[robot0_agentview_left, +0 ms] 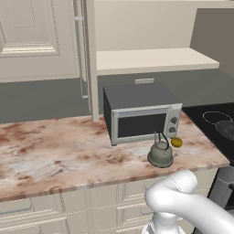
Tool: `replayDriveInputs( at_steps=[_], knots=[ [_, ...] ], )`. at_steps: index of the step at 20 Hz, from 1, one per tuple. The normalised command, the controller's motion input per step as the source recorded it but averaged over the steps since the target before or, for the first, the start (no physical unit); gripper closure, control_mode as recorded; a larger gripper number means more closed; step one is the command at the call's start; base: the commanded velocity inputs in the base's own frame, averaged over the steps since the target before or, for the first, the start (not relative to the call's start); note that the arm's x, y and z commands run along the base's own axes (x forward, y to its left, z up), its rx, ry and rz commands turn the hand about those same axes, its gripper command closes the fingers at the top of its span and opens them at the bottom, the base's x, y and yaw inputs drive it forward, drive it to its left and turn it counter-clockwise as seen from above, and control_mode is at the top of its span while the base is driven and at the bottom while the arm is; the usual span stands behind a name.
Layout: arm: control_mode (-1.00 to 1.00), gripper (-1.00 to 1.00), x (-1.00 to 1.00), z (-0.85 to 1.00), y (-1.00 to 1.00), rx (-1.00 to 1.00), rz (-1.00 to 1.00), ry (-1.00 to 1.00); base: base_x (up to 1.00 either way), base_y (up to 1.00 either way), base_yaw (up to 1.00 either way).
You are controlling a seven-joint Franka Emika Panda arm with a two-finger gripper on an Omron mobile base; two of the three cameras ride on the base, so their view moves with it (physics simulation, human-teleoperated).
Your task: Pick the pan from the cabinet and place it on the stove. Then turn on the stove burner for the pan.
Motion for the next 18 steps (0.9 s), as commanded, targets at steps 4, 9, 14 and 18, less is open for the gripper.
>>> replayDriveInputs(
  at_steps=[4,9,14,18],
  knots=[
    [-1.0,-1.0,0.1,-0.14,-0.05,0.0,0.0,0.0,0.0,0.0,0.0],
    [-1.0,-1.0,0.09,-0.11,-0.04,0.0,0.0,0.0,0.0,0.0,0.0],
    [-1.0,-1.0,0.1,-0.08,0.0,0.0,0.0,0.0,0.0,0.0,0.0],
    [-1.0,-1.0,0.08,-0.08,0.0,0.0,0.0,0.0,0.0,0.0,0.0]
  ],
)
